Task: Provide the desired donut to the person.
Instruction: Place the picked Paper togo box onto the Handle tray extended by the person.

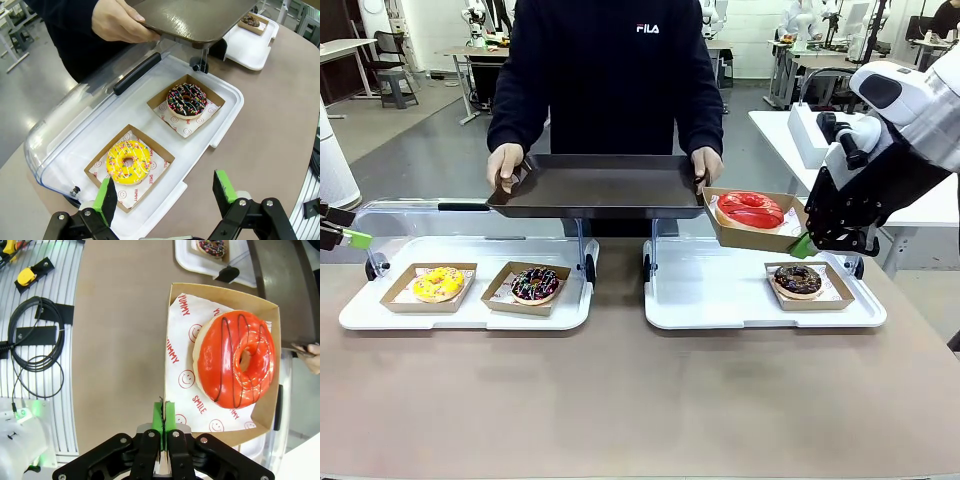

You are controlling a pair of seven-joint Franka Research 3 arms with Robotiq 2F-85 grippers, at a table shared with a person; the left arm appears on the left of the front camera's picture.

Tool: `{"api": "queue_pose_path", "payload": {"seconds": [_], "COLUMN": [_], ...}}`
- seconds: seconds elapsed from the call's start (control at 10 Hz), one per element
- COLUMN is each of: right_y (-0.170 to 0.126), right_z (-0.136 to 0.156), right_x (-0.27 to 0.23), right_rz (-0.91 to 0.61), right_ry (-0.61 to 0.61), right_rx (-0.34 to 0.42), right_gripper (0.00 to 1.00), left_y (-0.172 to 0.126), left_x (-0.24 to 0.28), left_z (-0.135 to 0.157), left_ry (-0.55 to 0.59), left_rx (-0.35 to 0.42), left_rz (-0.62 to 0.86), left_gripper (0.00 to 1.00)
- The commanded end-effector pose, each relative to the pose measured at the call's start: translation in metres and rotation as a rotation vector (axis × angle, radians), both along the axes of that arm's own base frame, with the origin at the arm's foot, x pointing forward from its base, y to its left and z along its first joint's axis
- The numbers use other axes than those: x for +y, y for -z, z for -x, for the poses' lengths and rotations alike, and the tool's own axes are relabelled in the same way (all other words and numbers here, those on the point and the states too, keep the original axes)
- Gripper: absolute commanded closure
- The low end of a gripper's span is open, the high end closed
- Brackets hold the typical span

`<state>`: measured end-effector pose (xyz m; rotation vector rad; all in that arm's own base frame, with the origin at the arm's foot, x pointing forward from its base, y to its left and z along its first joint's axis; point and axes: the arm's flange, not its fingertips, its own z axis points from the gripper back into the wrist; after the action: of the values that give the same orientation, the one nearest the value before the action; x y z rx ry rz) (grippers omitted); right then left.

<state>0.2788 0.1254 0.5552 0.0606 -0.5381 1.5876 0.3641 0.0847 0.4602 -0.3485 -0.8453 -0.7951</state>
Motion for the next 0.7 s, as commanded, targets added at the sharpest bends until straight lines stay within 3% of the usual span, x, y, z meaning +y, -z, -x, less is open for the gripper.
{"api": "queue_pose_path", "payload": {"seconds": [0.0, 0.6], "right_y": [0.0042, 0.0042], "right_z": [-0.0038, -0.0038], "right_x": [0.0010, 0.0010], "right_rz": [0.005, 0.005], "right_ry": [0.007, 0.007], "right_rx": [-0.011, -0.011], "right_gripper": [1.00, 1.00], "left_y": [0.0030, 0.0030], "left_x": [0.0027, 0.0027], "left_z": [-0.0005, -0.0005], "left_ry": [0.018, 0.018], "left_rx": [-0.015, -0.015], "left_rz": [0.007, 0.007], "left_gripper": [0.00, 0.00]}}
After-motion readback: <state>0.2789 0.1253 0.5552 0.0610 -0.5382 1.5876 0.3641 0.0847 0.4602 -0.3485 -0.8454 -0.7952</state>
